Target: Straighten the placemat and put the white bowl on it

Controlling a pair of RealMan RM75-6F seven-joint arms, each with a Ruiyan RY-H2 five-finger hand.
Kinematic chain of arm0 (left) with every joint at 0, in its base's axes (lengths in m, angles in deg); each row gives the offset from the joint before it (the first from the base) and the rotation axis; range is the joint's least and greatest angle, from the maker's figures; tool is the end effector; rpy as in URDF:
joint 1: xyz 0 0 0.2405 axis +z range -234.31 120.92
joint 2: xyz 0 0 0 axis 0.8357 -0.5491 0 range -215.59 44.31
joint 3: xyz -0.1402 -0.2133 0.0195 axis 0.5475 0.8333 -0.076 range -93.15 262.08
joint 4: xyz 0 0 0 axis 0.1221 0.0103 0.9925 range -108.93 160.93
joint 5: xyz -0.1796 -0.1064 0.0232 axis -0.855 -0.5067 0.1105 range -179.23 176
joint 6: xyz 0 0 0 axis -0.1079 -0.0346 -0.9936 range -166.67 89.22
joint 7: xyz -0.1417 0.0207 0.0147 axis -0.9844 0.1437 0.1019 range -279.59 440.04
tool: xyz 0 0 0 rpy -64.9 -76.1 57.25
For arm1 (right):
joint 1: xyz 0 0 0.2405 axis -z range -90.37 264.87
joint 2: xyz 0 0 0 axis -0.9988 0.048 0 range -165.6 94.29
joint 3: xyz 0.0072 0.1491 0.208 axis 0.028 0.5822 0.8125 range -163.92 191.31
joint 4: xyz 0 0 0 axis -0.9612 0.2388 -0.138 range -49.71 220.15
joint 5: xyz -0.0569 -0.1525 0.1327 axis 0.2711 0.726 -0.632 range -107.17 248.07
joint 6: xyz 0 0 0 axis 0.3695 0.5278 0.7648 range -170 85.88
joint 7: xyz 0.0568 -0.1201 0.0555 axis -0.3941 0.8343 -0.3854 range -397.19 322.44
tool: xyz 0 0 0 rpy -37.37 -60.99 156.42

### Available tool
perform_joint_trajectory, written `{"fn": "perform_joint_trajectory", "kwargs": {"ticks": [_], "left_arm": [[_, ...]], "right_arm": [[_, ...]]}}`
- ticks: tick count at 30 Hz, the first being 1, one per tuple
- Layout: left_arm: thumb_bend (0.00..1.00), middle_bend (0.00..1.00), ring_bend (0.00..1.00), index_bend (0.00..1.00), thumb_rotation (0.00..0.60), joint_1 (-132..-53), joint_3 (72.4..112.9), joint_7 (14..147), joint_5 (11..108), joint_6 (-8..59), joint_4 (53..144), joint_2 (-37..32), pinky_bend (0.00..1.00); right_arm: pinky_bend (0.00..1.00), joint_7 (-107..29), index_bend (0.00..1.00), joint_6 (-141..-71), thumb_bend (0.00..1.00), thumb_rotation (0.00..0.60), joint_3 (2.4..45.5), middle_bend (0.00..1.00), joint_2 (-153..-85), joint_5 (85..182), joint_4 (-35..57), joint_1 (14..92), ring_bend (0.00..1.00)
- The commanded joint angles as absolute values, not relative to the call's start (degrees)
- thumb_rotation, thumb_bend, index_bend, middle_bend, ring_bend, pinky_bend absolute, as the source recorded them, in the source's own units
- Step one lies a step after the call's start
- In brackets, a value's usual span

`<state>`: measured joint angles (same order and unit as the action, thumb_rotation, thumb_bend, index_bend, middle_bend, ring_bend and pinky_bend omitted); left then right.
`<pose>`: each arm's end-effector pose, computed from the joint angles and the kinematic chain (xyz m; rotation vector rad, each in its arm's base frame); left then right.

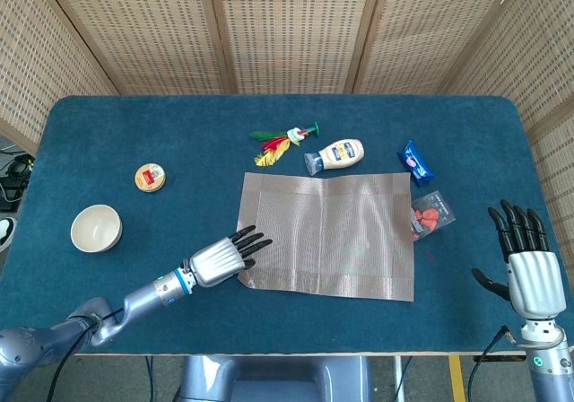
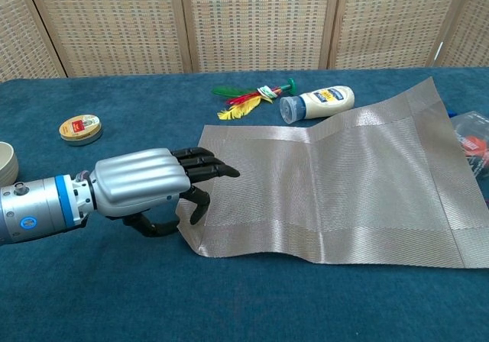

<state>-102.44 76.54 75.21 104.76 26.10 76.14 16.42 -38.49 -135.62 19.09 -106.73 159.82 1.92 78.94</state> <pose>-0.1723 0.3086 -0.0847 -2.4309 -0.3202 -1.0151 -0.2990 -0.2073 0.1565 1.3481 -0.6902 1.0878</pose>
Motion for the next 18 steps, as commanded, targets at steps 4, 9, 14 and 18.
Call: {"fn": "perform_joint_trajectory", "kwargs": {"ticks": [4,9,14,18], "left_arm": [[0.51,0.00,0.00,0.67,0.600,-102.21,76.42,74.88,104.41,26.73,75.46,17.14,0.00],[0.56,0.00,0.00,0.78,0.600,-102.00,76.23,74.67,104.44,27.84,75.45,17.40,0.00],[0.59,0.00,0.00,0.80,0.600,-101.50,76.08,74.33,104.58,29.79,76.81,16.66,0.00],[0.61,0.00,0.00,0.81,0.600,-101.00,75.35,74.63,105.20,31.44,80.14,14.33,0.00]], "right_arm": [[0.00,-38.45,0.03,-135.66,0.00,0.600,19.18,0.00,-106.70,160.16,1.76,79.10,0.00],[0.00,-38.49,0.03,-135.59,0.00,0.600,19.33,0.00,-106.67,160.32,1.67,79.21,0.00],[0.00,-38.73,0.03,-135.49,0.00,0.600,19.48,0.00,-106.61,160.39,1.48,79.28,0.00],[0.00,-38.76,0.03,-135.77,0.00,0.600,19.63,0.00,-106.46,160.58,1.30,79.44,0.00]]}}
